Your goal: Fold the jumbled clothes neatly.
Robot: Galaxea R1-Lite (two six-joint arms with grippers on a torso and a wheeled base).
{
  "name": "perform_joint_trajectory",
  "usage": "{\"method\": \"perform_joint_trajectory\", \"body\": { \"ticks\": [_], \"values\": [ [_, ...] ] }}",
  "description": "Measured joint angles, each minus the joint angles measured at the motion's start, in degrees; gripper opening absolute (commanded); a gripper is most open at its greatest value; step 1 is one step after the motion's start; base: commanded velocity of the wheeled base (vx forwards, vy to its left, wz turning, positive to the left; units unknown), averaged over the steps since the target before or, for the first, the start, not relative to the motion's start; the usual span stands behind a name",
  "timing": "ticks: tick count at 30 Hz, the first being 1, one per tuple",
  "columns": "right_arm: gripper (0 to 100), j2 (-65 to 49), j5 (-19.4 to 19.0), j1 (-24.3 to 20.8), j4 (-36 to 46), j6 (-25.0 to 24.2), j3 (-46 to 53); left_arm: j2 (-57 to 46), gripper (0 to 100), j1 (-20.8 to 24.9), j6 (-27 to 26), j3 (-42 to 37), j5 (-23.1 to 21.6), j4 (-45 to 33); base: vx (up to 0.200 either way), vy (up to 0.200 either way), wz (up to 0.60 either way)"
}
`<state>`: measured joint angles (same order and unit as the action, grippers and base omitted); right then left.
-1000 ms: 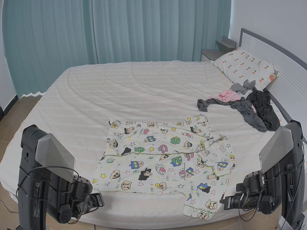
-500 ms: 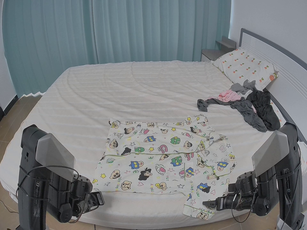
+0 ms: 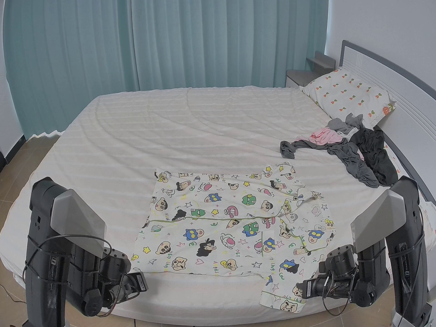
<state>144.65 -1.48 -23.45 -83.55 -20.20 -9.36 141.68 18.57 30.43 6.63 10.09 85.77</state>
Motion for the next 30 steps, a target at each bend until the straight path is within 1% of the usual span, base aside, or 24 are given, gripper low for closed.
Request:
{"method": "perform_joint_trajectory", "body": {
  "ticks": [2, 4, 8, 12, 16, 18, 21, 22, 26, 29, 30],
  "values": [
    [0, -0.2, 0.9, -0.1, 0.0, 0.8, 1.0, 0.0, 0, -0.2, 0.0, -0.2, 0.0, 0.0, 0.0, 0.0, 0.0],
    [0, -0.7, 1.0, -0.1, 0.0, 1.9, 2.2, 0.0, 0, -0.3, 0.0, -0.6, 0.0, 0.0, 0.0, 0.0, 0.0],
    [0, -1.5, 1.1, 0.7, 0.0, 2.5, 3.9, 0.0, 0, -0.4, 0.0, -1.6, -0.1, 0.3, 0.0, 0.0, 0.0],
    [0, -2.1, 0.9, 1.9, -0.1, 4.7, 5.6, -0.1, 0, -0.5, 0.0, -3.2, -0.4, 3.0, 0.0, 0.0, 0.0],
    [0, -2.3, 0.0, 3.6, -0.2, 5.8, 6.6, -0.5, 0, -0.9, 0.0, -5.0, -2.5, 3.1, 0.0, 0.0, 0.0],
    [0, -2.4, -0.5, 4.0, -0.3, 5.8, 6.8, -1.3, 0, -2.0, 0.3, -5.3, -4.0, 3.1, 0.0, 0.0, 0.0],
    [0, -2.5, -1.2, 4.4, -0.4, 5.8, 6.9, -2.8, 0, -4.7, 0.9, -5.5, -6.3, 3.2, 0.0, 0.0, 0.0],
    [100, -2.5, -1.5, 4.4, -0.4, 5.8, 6.9, -3.4, 0, -5.9, 1.0, -5.5, -6.9, 3.2, 0.0, 0.0, 0.0],
    [100, -2.6, -2.0, 4.6, -0.5, 5.9, 7.0, -5.5, 0, -11.1, 1.4, -5.5, -10.4, 3.2, 0.0, 0.0, 0.0],
    [100, -2.6, -2.8, 4.6, -0.6, 5.8, 7.0, -7.3, 0, -14.7, 1.5, -5.2, -16.0, 3.2, 0.0, 0.0, 0.0],
    [100, -2.7, -3.4, 4.6, -0.8, 5.6, 7.0, -7.9, 0, -16.0, 1.6, -5.1, -18.5, 3.2, 0.0, 0.0, 0.0]
  ]
}}
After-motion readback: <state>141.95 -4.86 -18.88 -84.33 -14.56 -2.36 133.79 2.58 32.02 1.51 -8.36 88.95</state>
